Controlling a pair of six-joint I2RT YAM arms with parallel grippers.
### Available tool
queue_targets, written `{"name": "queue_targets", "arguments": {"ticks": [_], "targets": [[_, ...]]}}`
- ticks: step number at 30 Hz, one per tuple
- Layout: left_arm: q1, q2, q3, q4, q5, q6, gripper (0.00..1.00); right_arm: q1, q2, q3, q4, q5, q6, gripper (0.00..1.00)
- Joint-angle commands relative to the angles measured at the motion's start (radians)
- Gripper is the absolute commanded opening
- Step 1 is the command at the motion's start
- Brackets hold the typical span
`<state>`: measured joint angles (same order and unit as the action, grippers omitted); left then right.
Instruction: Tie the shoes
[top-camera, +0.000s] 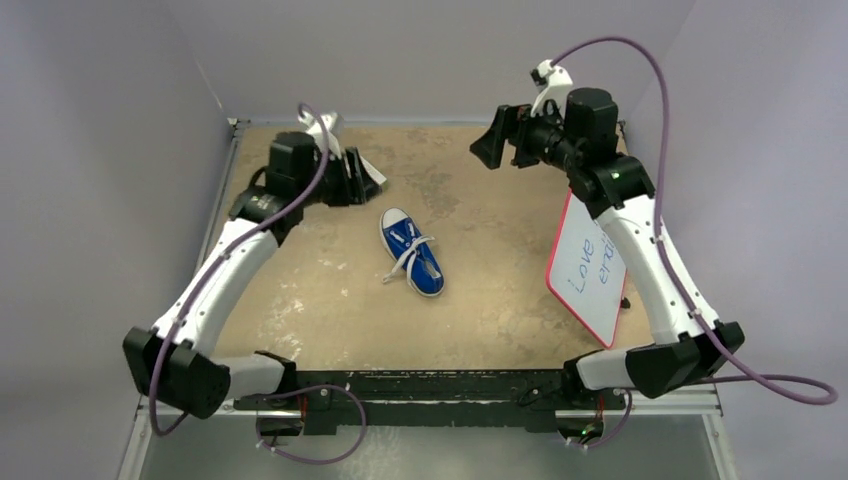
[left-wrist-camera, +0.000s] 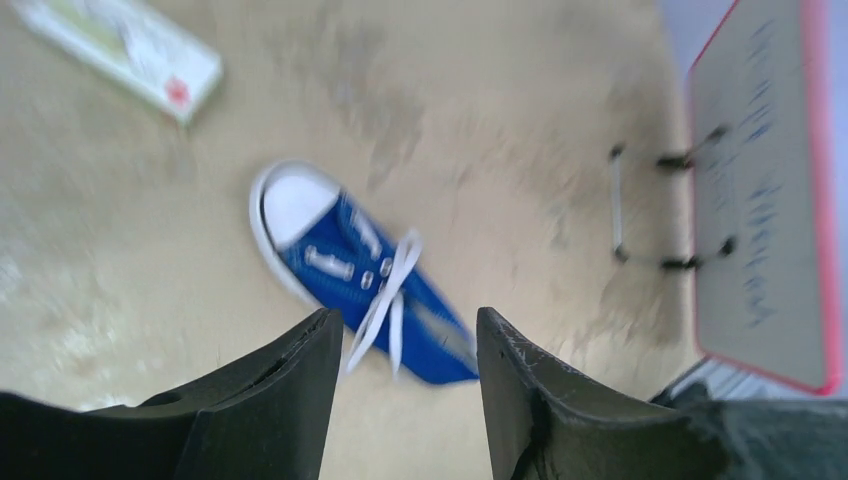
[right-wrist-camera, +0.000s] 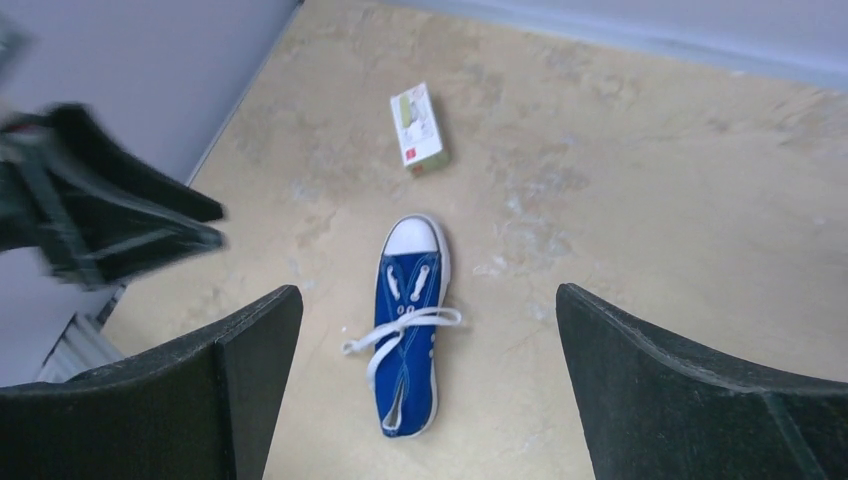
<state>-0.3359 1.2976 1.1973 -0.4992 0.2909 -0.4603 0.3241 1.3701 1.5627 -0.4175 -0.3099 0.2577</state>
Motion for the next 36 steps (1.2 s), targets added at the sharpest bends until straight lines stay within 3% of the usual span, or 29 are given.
{"name": "queue_targets", "arguments": {"ticks": [1, 6, 11, 18, 36], "targets": [[0.005, -0.123, 0.241, 0.015, -0.146, -0.044, 0.52, -0.004, -0.061, 0.147, -0.124, 0.151, -0.018, 0.99], [0.005, -0.203, 0.441, 0.014, -0.244, -0.05, 0.57, -0.004, -0.191, 0.247, -0.144, 0.3, -0.084, 0.99], [0.005, -0.272, 0.513, 0.03, -0.352, -0.016, 0.63, -0.003, -0.309, 0.253, -0.117, 0.432, -0.14, 0.99], [0.005, -0.279, 0.599, 0.013, -0.47, 0.097, 0.66, -0.003, -0.327, 0.323, -0.17, 0.565, -0.185, 0.99], [0.005, -0.208, 0.661, -0.021, -0.487, 0.157, 0.69, -0.004, -0.294, 0.369, -0.222, 0.626, -0.234, 0.99]]}}
